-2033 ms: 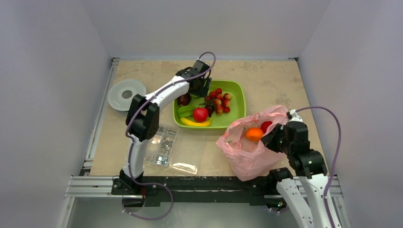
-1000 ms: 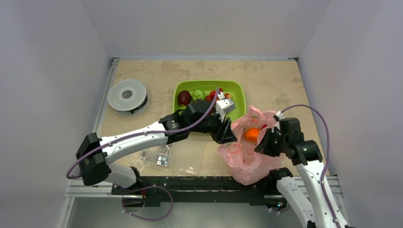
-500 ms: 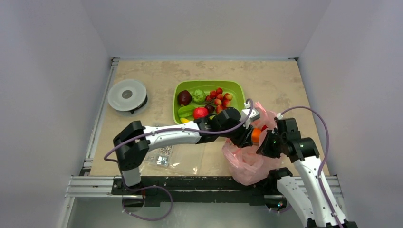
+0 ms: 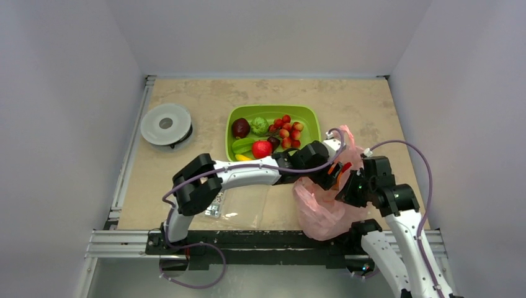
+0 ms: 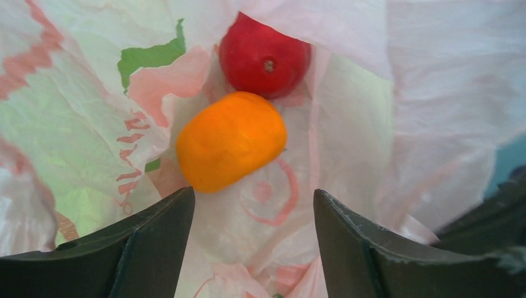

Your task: Take the fake fruits out of the plastic bag

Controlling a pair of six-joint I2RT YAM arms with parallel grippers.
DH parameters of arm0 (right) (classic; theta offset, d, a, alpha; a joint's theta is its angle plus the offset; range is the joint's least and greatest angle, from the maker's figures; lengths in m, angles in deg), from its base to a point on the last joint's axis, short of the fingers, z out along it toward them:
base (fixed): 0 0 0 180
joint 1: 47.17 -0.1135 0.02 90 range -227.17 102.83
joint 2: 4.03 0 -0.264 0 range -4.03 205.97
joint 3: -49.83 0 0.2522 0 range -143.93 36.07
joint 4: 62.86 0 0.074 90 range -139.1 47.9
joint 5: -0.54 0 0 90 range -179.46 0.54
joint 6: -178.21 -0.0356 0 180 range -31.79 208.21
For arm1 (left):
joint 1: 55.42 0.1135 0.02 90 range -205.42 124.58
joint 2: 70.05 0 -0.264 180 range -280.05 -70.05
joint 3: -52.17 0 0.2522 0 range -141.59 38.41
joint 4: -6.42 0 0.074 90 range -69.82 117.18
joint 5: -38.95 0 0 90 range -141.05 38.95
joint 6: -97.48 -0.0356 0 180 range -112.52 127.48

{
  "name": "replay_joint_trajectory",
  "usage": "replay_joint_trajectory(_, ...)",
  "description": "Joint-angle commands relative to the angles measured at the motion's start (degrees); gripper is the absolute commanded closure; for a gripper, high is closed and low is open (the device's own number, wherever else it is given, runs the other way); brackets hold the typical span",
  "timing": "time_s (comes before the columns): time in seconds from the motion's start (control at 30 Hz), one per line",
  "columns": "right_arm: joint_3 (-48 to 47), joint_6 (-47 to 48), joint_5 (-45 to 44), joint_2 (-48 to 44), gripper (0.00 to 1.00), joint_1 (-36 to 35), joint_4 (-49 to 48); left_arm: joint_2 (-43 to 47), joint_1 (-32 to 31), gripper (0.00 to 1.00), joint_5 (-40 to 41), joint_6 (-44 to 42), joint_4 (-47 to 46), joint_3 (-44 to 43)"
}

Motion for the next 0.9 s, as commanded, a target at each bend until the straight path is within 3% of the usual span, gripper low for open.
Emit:
replay_joint_trajectory(0.0, -2.2, -0.8, -0.7, -0.7, 1.0, 0.1, -0.5, -2.6, -0.4, 0.27, 5.7, 1.2, -1.9, -3.3)
replay_joint_trajectory(0.33, -2.9, -0.8, 0.0, -1.2, 1.0, 0.1, -1.1, -9.8, -0.8, 0.17, 10.4, 1.0, -1.5, -8.5)
replay_joint_trajectory(0.53, -2.5, -1.1, 0.7, -1.4, 1.0, 0.1, -1.7, -13.2, -0.8, 0.22, 12.3, 0.1, -2.2, -11.2)
replay_joint_trajectory(0.67, -2.3, -1.2, 0.7, -1.8, 1.0, 0.2, -1.8, -13.5, -0.9, 0.37, 11.7, -1.5, -3.0, -12.5)
replay_joint_trajectory(0.8, -2.5, -1.5, 0.4, -2.0, 1.0, 0.1, -2.0, -12.4, -0.9, 0.69, 10.0, -2.2, -2.3, -12.6)
replay_joint_trajectory(0.87, -2.6, -1.7, 0.2, -2.2, 1.0, 0.1, -2.2, -11.2, -0.8, 0.79, 9.6, -2.3, -1.2, -12.2)
